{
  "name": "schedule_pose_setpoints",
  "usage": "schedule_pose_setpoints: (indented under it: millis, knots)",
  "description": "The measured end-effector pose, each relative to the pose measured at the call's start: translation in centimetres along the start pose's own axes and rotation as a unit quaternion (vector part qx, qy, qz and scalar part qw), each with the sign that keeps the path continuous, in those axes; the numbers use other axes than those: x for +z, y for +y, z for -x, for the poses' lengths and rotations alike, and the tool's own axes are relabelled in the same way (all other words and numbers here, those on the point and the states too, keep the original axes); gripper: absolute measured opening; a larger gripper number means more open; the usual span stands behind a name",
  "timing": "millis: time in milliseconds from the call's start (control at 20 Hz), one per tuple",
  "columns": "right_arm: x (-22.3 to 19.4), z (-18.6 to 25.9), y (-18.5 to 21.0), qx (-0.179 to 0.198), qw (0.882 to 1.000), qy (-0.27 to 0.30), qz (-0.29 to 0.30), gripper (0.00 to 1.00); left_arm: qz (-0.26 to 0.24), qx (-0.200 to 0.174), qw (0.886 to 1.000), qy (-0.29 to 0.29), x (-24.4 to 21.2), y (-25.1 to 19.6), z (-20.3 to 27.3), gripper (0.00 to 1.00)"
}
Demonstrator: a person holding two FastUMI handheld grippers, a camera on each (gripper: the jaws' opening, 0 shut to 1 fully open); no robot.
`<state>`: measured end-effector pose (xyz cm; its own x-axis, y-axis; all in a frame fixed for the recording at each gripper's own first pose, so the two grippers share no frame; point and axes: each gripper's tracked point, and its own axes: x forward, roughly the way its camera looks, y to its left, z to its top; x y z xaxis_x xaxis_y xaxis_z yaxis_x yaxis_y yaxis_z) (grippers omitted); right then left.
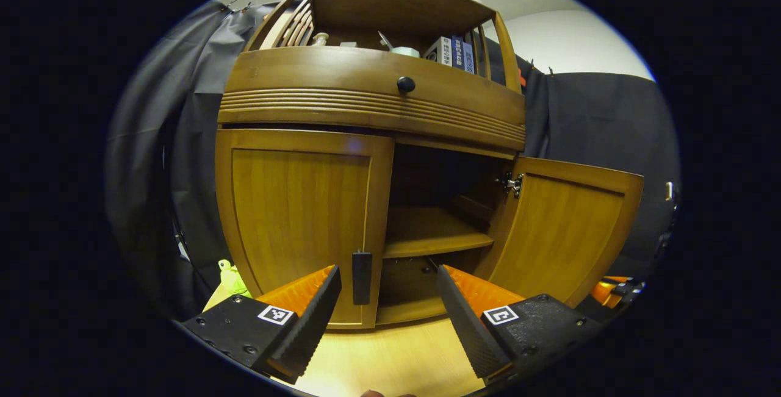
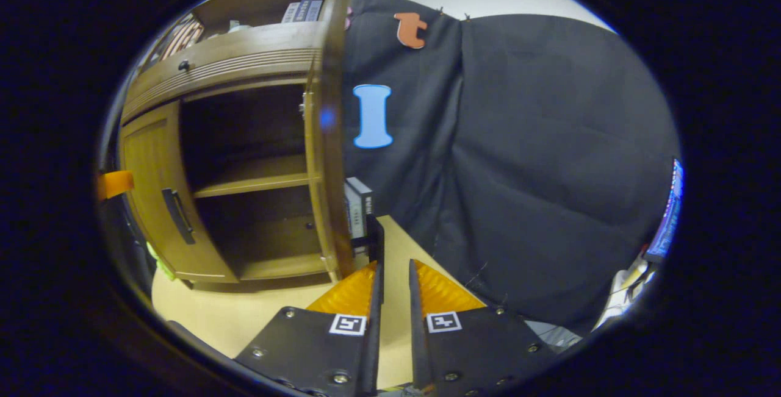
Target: Open the right door of the double-door shoe cabinet with the right hand, and open the left door with the left hand.
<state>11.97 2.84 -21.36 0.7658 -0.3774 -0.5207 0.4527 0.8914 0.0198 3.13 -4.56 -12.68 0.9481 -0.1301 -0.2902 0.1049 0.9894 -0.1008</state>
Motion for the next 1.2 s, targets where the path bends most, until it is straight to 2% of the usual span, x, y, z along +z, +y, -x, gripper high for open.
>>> schedule_pose_setpoints:
  millis: [150, 300, 400, 450, 550, 650, 700, 850, 1050, 1100, 1200]
  knots:
    - [0.1, 0.3, 0.8, 0.000, 0.999, -0.005, -0.031, 0.22, -0.009, -0.009, 1.000, 0.012, -0.8, -0.3, -1.2, 0.94]
    - [0.7, 0.6, 0.0, -0.017, 0.999, -0.018, -0.034, 0.22, -0.024, -0.017, 0.999, 0.019, -1.4, -0.6, -2.9, 0.97]
    - [1.0, 0.8, -0.4, -0.024, 0.999, -0.024, -0.030, 0.22, -0.036, -0.025, 0.999, 0.023, -1.8, -0.9, -4.3, 0.94]
    - [1.2, 1.0, -0.5, -0.029, 0.999, -0.028, -0.029, 0.22, -0.042, -0.028, 0.998, 0.028, -2.1, -1.0, -5.1, 0.98]
    - [1.4, 1.2, -0.8, -0.037, 0.998, -0.034, -0.029, 0.22, -0.047, -0.026, 0.998, 0.038, -2.9, -0.9, -6.8, 0.98]
    - [1.6, 1.5, -1.2, -0.046, 0.998, -0.039, -0.034, 0.22, -0.046, -0.005, 0.998, 0.052, -3.8, 0.1, -8.1, 0.95]
    - [1.6, 1.5, -1.4, -0.051, 0.997, -0.039, -0.035, 0.22, -0.043, 0.007, 0.997, 0.056, -4.2, 0.8, -8.6, 0.91]
    - [1.3, 2.1, -1.8, -0.066, 0.996, -0.036, -0.039, 0.22, -0.037, 0.037, 0.996, 0.077, -5.6, 2.6, -10.4, 0.87]
    - [0.8, 2.7, -2.4, -0.082, 0.995, -0.029, -0.044, 0.22, -0.023, 0.047, 0.994, 0.101, -7.2, 3.9, -12.1, 0.80]
    - [0.7, 2.9, -2.6, -0.084, 0.995, -0.028, -0.046, 0.22, -0.021, 0.053, 0.993, 0.102, -7.4, 4.3, -12.2, 0.71]
    - [0.9, 3.0, -2.4, -0.085, 0.995, -0.030, -0.049, 0.22, -0.021, 0.069, 0.992, 0.102, -7.5, 5.1, -12.7, 0.64]
